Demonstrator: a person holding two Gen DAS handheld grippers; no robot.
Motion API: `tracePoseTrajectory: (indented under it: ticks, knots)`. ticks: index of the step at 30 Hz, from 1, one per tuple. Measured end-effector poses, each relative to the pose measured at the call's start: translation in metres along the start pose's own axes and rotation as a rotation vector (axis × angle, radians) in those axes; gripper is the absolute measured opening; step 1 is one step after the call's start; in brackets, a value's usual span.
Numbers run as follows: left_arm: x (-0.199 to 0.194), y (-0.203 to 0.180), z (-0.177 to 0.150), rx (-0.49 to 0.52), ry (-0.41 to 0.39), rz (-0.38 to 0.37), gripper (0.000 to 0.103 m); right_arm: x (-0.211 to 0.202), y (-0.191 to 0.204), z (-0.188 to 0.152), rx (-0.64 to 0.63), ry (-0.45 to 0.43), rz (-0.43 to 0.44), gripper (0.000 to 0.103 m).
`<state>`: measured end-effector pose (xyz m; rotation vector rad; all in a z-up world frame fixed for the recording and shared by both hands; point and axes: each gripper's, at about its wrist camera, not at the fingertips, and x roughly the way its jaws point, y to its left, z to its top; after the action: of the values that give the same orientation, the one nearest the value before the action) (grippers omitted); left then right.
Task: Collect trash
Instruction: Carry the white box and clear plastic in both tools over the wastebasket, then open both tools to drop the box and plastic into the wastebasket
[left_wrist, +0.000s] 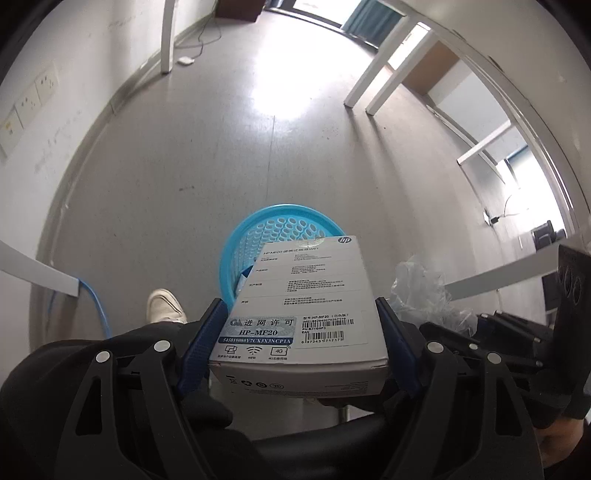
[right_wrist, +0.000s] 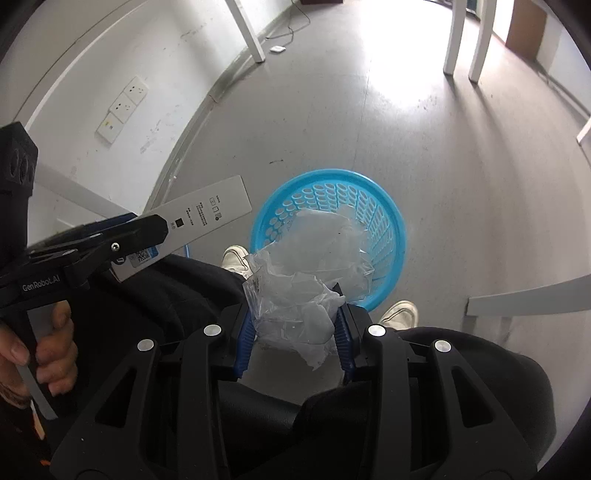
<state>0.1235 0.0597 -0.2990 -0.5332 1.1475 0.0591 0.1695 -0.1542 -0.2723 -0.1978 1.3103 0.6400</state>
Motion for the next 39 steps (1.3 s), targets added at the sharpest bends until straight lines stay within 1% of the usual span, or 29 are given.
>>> tracePoseTrajectory:
  ticks: [4, 6, 10, 14, 21, 25, 26, 28, 29, 30, 32, 34, 36, 39]
  knots:
    - [0.028, 0.011, 0.014, -0.084, 0.052, -0.027, 0.078, 0.018, -0.015, 0.01, 0.037, 0.024, 0.009, 0.035]
    - [0.041, 0.013, 0.019, -0.11, 0.069, -0.03, 0.078, 0.026, -0.022, 0.013, 0.048, 0.033, 0.009, 0.035]
    - [0.062, 0.012, 0.028, -0.135, 0.094, -0.019, 0.078, 0.044, -0.033, 0.024, 0.069, 0.059, 0.009, 0.036]
    - [0.076, 0.016, 0.038, -0.158, 0.111, -0.019, 0.078, 0.067, -0.044, 0.034, 0.107, 0.089, 0.035, 0.036]
    - [0.104, 0.028, 0.051, -0.266, 0.171, -0.094, 0.079, 0.099, -0.06, 0.043, 0.194, 0.138, 0.084, 0.036]
    - [0.116, 0.023, 0.056, -0.28, 0.194, -0.112, 0.079, 0.108, -0.065, 0.048, 0.223, 0.138, 0.076, 0.038]
    - [0.119, 0.021, 0.057, -0.276, 0.199, -0.119, 0.079, 0.11, -0.066, 0.05, 0.227, 0.137, 0.074, 0.04]
    - [0.125, 0.02, 0.06, -0.281, 0.199, -0.139, 0.081, 0.116, -0.066, 0.053, 0.235, 0.142, 0.06, 0.043]
    - [0.126, 0.022, 0.061, -0.286, 0.194, -0.136, 0.088, 0.118, -0.065, 0.054, 0.238, 0.149, 0.055, 0.045]
    - [0.126, 0.024, 0.063, -0.295, 0.179, -0.12, 0.092, 0.12, -0.065, 0.054, 0.237, 0.153, 0.048, 0.045]
    - [0.123, 0.027, 0.064, -0.312, 0.169, -0.096, 0.092, 0.119, -0.065, 0.054, 0.228, 0.154, 0.044, 0.045]
    - [0.123, 0.029, 0.064, -0.331, 0.17, -0.104, 0.092, 0.116, -0.065, 0.054, 0.224, 0.145, 0.05, 0.047]
    - [0.118, 0.027, 0.063, -0.324, 0.164, -0.104, 0.092, 0.111, -0.066, 0.052, 0.223, 0.131, 0.055, 0.053]
    - [0.109, 0.023, 0.059, -0.307, 0.155, -0.099, 0.092, 0.098, -0.059, 0.047, 0.194, 0.107, 0.055, 0.054]
